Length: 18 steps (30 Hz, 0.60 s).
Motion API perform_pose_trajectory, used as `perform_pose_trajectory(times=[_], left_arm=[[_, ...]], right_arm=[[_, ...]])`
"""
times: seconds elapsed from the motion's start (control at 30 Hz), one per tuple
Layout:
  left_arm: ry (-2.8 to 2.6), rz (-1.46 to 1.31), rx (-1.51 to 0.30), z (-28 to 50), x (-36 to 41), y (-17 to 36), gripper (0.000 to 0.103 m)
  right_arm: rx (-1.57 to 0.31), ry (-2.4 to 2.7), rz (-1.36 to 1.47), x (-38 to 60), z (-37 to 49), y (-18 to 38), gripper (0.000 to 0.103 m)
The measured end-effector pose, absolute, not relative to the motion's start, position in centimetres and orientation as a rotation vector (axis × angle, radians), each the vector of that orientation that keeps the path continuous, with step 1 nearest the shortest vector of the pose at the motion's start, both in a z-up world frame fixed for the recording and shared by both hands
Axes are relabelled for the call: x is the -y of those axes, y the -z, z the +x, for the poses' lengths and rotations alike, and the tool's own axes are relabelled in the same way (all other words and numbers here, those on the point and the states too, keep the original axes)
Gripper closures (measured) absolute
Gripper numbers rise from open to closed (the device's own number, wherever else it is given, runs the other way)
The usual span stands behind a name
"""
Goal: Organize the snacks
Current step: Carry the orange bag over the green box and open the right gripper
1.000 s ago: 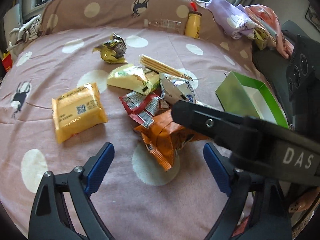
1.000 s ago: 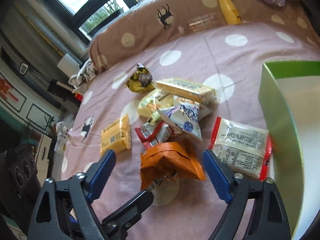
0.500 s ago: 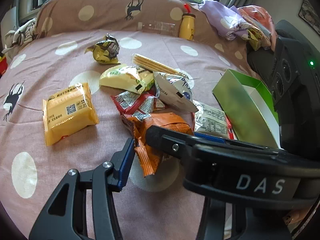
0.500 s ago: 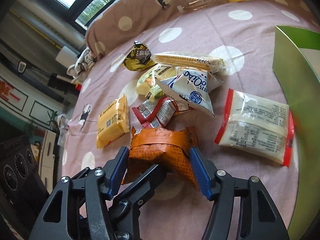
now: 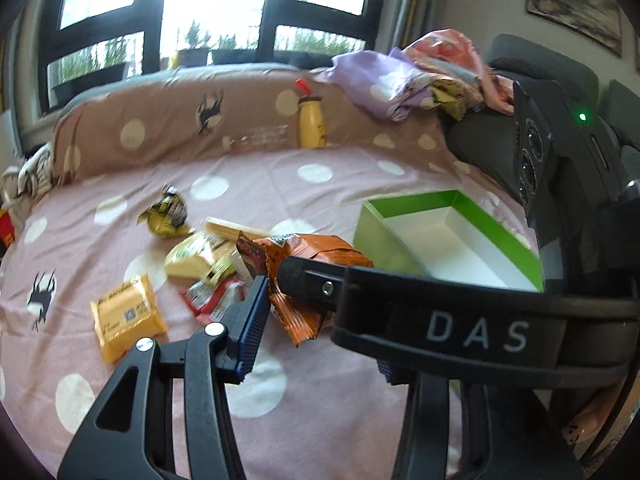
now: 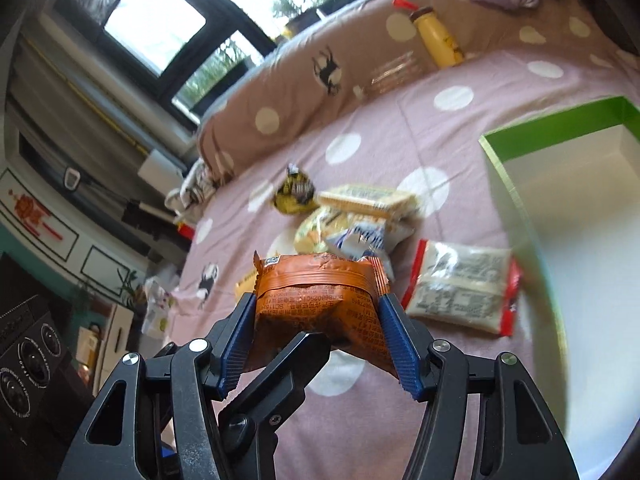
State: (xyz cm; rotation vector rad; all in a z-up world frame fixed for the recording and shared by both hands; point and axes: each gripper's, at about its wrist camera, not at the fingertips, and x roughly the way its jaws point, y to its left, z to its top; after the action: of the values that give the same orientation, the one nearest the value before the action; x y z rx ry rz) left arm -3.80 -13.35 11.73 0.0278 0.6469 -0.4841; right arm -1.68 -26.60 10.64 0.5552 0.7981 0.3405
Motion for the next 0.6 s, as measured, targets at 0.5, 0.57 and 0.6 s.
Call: perform_pose_trajectory(times=[0.5,0.57,0.6], left_arm=[[0.68,0.087,-0.537,-5.3,20.8,-14.1,0.058],[0.7,0.094,-0.541,-5.1,21.7,-14.0,0.058],[0.709,0.096,-0.541,-5.1,22.1,-14.0,0.058]], right_arm=[[-0.61,-0.179,0.654,34.9,-5.8,-13.3,0.038],[-0.61,-0.165,0.683,35.8,-5.9,-12.9,0.038],[-0.607,-0.157,0.689,36.2,-6.0,-12.8,0.038]])
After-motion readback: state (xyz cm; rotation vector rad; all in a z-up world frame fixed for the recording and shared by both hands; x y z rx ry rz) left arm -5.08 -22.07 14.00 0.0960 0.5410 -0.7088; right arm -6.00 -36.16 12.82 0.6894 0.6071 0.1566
